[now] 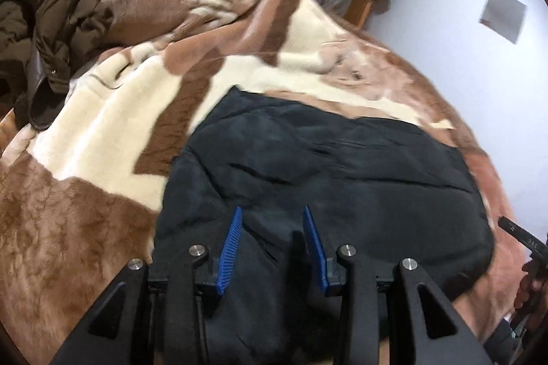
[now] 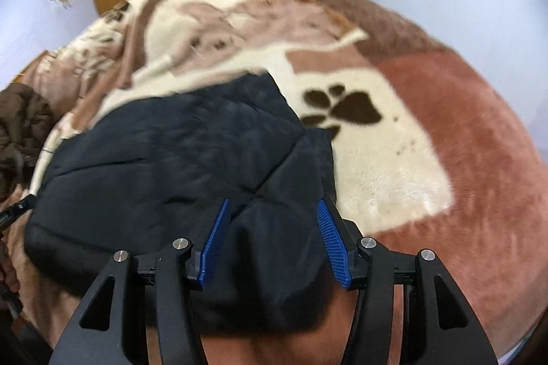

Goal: Fold large clothes

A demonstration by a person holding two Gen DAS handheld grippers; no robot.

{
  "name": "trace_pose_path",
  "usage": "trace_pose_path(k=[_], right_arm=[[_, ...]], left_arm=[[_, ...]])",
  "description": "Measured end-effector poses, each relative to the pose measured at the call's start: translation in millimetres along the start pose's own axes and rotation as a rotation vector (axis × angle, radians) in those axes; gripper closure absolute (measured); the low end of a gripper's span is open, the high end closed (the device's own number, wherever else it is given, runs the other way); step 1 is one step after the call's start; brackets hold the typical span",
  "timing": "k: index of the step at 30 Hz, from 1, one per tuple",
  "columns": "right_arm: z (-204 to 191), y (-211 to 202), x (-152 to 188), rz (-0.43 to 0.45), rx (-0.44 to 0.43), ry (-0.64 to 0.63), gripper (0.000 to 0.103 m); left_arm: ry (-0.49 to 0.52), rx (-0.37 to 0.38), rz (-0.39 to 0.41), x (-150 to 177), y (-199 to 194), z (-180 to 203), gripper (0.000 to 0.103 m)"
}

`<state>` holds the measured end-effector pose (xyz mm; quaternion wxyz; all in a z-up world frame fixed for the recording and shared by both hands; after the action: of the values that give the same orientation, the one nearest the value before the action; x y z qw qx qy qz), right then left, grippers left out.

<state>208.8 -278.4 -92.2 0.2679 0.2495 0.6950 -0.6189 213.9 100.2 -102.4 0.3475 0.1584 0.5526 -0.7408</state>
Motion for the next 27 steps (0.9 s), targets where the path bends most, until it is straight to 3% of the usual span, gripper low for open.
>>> trace_pose_path(k=[5,9,11,15,19,23,27], right_arm=[[-65.1,4.2,29.6,-0.060,-0.117,-0.092,0.049],[-73.5,49.0,54.9,-0.178,-0.086,-0.119,0.049],[-72.7,58.8,55.8,-0.178,-0.085,-0.112,0.049],[-74.0,61.9,56.3,-0.184,-0.075,-0.132,0.049],[-71.4,29.7,40.5,-0.131,-0.094,-0.103,0.049],[-48.8,4.8,11.9,-0.027,-0.060,-0.091,0.049],[-12.3,28.8,8.6,-0.076,0.000,-0.022,0.049]], left_arm=[[0.085,0.104,-0.044,36.1,-6.5,58.0,0.064],[0.092,0.071,-0.113,57.7,28.9,64.3,0.064],[0.048,0.082,-0.133,59.5,39.5,58.9,0.064],[0.078,0.062,-0.142,57.5,44.1,61.5,0.063],[0.052,0.084,-0.130,46.5,22.2,61.9,0.064],[0.056,0.047,-0.021,13.0,-3.9,42.0,0.064],[-0.020,-0.069,-0.015,-5.3,12.2,-15.1,0.064]])
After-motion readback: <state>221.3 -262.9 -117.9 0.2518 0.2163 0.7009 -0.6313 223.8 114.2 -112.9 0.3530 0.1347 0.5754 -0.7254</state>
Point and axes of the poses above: each gripper's, at about its wrist camera, not at the fingertips, and y roughly the way its jaws point, z to its right, x to its underside, the point moved 10 cm from there along y, roughly the way its jaws point, and after that the axes turned 5 degrees about -y, right-handed, at the moved point
